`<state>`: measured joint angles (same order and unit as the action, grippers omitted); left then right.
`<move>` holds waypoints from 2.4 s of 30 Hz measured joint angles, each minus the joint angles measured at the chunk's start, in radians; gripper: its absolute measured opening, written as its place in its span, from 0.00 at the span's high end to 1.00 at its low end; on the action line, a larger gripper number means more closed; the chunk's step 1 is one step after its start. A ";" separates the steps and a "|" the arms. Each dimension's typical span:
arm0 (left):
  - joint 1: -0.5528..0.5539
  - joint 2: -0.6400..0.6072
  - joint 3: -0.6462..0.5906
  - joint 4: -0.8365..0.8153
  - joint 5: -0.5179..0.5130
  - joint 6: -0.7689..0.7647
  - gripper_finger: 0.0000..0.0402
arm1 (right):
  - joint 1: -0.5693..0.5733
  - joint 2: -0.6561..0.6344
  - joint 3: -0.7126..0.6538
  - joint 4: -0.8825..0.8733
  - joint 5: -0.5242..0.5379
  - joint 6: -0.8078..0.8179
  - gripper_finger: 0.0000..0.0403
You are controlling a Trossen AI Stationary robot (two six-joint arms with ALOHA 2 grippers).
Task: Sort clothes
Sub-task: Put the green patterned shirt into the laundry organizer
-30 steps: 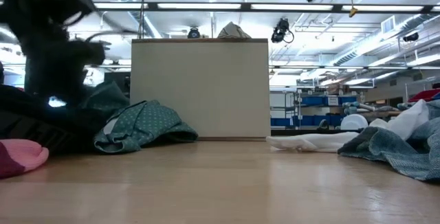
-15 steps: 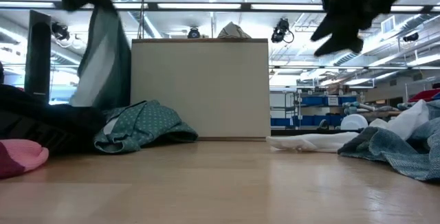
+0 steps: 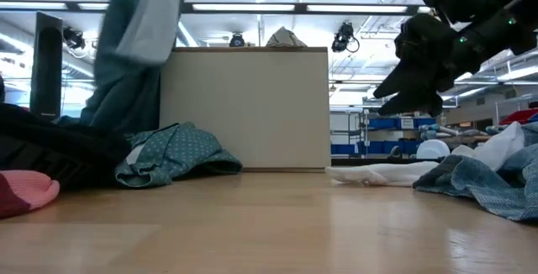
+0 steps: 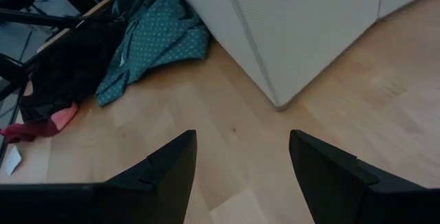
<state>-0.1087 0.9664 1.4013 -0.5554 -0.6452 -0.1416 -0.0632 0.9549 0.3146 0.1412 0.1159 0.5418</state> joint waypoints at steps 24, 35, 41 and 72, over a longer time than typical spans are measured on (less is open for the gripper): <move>0.427 0.788 0.888 -0.064 0.264 0.305 1.00 | 0.038 0.007 0.006 0.123 -0.006 -0.069 0.42; 0.439 0.841 0.882 -0.607 0.372 0.129 0.90 | 0.032 0.007 0.006 0.116 -0.009 -0.100 0.42; 0.466 0.842 0.872 -0.701 0.372 0.064 0.72 | 0.029 0.007 0.006 0.119 -0.011 -0.091 0.42; -0.293 0.191 -0.051 -0.782 -0.132 -0.761 0.65 | 0.031 0.007 0.006 0.119 -0.015 -0.089 0.42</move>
<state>-0.4021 1.1572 1.3498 -1.3375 -0.7774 -0.9024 -0.0322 0.9619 0.3206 0.2600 0.1013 0.4528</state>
